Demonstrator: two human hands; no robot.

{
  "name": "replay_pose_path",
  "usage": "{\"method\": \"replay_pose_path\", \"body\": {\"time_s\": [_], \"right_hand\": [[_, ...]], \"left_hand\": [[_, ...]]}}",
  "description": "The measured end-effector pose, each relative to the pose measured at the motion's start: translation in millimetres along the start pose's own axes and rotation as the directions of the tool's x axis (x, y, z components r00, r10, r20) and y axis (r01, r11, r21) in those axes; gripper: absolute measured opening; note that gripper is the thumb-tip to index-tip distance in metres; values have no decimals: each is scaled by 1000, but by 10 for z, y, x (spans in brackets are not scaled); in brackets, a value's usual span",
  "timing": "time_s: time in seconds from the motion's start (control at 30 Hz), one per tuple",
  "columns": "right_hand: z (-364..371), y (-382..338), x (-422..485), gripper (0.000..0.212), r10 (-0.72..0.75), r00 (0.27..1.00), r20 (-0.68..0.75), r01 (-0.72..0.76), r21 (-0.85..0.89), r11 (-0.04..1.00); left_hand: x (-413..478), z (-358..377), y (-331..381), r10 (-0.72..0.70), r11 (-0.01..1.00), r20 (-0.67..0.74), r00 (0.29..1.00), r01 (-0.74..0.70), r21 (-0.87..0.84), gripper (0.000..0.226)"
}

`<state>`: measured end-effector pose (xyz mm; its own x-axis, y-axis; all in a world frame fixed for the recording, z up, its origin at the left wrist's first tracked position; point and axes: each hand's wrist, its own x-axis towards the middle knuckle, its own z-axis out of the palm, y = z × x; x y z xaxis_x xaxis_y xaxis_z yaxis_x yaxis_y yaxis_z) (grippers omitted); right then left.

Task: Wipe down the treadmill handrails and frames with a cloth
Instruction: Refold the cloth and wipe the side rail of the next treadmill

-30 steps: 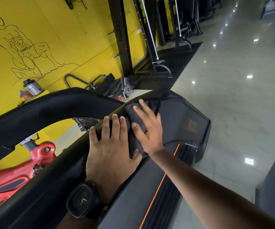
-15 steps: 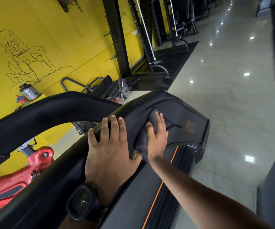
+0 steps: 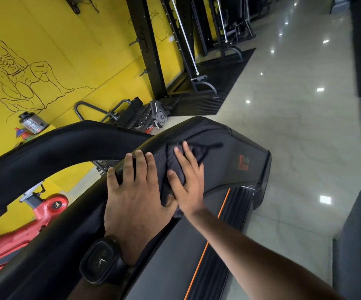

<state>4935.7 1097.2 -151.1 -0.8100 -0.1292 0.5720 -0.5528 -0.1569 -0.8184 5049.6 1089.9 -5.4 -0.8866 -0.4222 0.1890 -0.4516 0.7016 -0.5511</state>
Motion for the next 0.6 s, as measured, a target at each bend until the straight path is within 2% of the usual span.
{"method": "replay_pose_path", "body": {"time_s": [0.03, 0.07, 0.13, 0.17, 0.2, 0.27, 0.3, 0.33, 0.37, 0.4, 0.43, 0.47, 0.5, 0.53, 0.6], "right_hand": [[-16, 47, 130, 54, 8, 1000, -22, -8, -8, 1000], [-34, 109, 223, 55, 93, 994, -61, -93, 8, 996], [-55, 152, 275, 58, 379, 918, -114, -370, 93, 924], [-59, 97, 262, 59, 441, 892, -105, -429, 115, 896], [-59, 29, 251, 58, 391, 915, -94, -383, 95, 919], [-80, -57, 290, 54, 70, 997, -25, -70, 24, 997], [-85, -47, 359, 52, -68, 998, 18, 68, -26, 997], [-98, -2, 447, 52, -115, 992, 42, 118, -56, 991], [-119, 69, 506, 53, -72, 997, 27, 73, -52, 996], [-137, 154, 519, 54, 47, 999, -25, -48, -20, 999], [-143, 232, 501, 55, 220, 971, -91, -218, 36, 975], [-139, 260, 464, 56, 392, 911, -132, -381, 101, 919], [-132, 227, 427, 57, 487, 863, -138, -470, 137, 872], [-125, 176, 396, 57, 475, 870, -128, -461, 123, 879], [-114, 116, 374, 55, 173, 984, -47, -171, 34, 985]], "left_hand": [[5, -3, 3, 3, 1000, -3, 1000, -3, 0, 94], [8, -6, 3, 8, 1000, -3, 1000, -8, -3, 95], [20, -8, 3, 13, 1000, 1, 1000, -13, -12, 96], [28, -4, 8, 13, 1000, 4, 1000, -13, -16, 96], [45, 0, 15, 15, 1000, 6, 1000, -15, -20, 96], [95, 3, 41, 22, 1000, 6, 1000, -22, -17, 96], [126, 4, 59, 24, 1000, 3, 1000, -24, -15, 96], [154, 2, 80, 25, 1000, 1, 1000, -25, -14, 96], [173, -7, 101, 27, 1000, 2, 1000, -26, -15, 95], [189, -13, 116, 25, 1000, 3, 1000, -25, -19, 95], [202, -18, 127, 20, 1000, 2, 1000, -20, -23, 95], [210, -21, 137, 13, 1000, 4, 1000, -13, -26, 95], [220, -22, 148, 10, 1000, 7, 1000, -10, -28, 95], [238, -15, 157, 15, 999, 11, 1000, -14, -28, 96], [285, -3, 172, 29, 999, 10, 1000, -29, -28, 95]]}}
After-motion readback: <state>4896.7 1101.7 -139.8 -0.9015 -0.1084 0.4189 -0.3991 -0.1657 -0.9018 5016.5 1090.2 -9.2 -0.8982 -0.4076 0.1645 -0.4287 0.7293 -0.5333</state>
